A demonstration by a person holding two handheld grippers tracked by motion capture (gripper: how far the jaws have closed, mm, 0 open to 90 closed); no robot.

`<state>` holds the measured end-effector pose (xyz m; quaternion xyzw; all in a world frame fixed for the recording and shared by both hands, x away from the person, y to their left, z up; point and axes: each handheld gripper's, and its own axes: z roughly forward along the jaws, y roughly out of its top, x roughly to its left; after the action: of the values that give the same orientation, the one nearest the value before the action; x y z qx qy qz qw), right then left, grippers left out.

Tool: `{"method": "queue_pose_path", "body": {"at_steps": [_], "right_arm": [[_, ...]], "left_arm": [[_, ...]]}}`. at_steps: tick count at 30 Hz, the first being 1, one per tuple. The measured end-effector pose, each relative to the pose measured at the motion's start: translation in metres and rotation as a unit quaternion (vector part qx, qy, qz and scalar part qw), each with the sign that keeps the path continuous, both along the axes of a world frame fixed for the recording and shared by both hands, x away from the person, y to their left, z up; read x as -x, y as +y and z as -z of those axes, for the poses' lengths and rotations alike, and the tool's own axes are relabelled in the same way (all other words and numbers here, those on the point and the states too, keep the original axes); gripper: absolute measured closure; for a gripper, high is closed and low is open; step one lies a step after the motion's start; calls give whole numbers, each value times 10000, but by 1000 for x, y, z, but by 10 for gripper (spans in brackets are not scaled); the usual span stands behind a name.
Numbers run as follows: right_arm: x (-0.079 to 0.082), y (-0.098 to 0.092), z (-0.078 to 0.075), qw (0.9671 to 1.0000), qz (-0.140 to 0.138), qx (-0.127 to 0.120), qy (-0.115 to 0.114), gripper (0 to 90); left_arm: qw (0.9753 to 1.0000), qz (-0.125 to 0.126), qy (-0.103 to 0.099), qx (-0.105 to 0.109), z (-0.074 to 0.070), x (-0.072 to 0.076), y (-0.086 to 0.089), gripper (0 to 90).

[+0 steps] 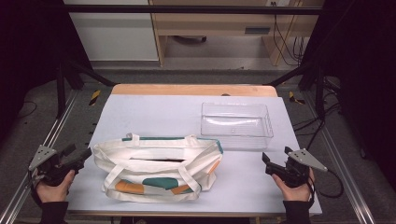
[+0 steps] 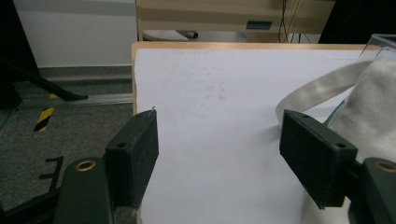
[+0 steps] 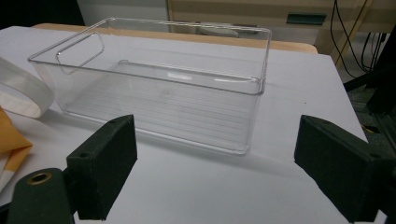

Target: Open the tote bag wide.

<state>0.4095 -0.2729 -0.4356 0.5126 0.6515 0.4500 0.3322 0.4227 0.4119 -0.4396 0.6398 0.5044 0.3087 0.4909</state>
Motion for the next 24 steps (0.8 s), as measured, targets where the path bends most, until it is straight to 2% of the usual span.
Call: {"method": "queue_pose_path", "body": {"at_steps": [5,11,15,16,19,22,24], "right_arm": [[1,3,-4,10000,-52,-25,-7,144],[3,12,-18,9996,-236,-67,-129,171],[4,25,-30,9987,-465,-54,-187,193],[4,31,-34,9979,-605,-109,-198,201],[3,39,-38,9969,-756,-99,-207,211],[4,50,-44,9946,-999,-124,-261,233],[3,58,-48,9933,-1116,-171,-235,245]], "left_arm": [[10000,-8,-82,28,-7,1,0,281],[9996,40,-238,143,-23,5,-3,280],[9986,102,-402,328,-37,10,-9,280],[9983,129,-447,346,-43,12,-12,280],[9978,173,-501,395,-49,14,-17,280],[9968,357,-477,529,-55,14,-25,281],[9971,434,-397,486,-56,11,-32,281]]}}
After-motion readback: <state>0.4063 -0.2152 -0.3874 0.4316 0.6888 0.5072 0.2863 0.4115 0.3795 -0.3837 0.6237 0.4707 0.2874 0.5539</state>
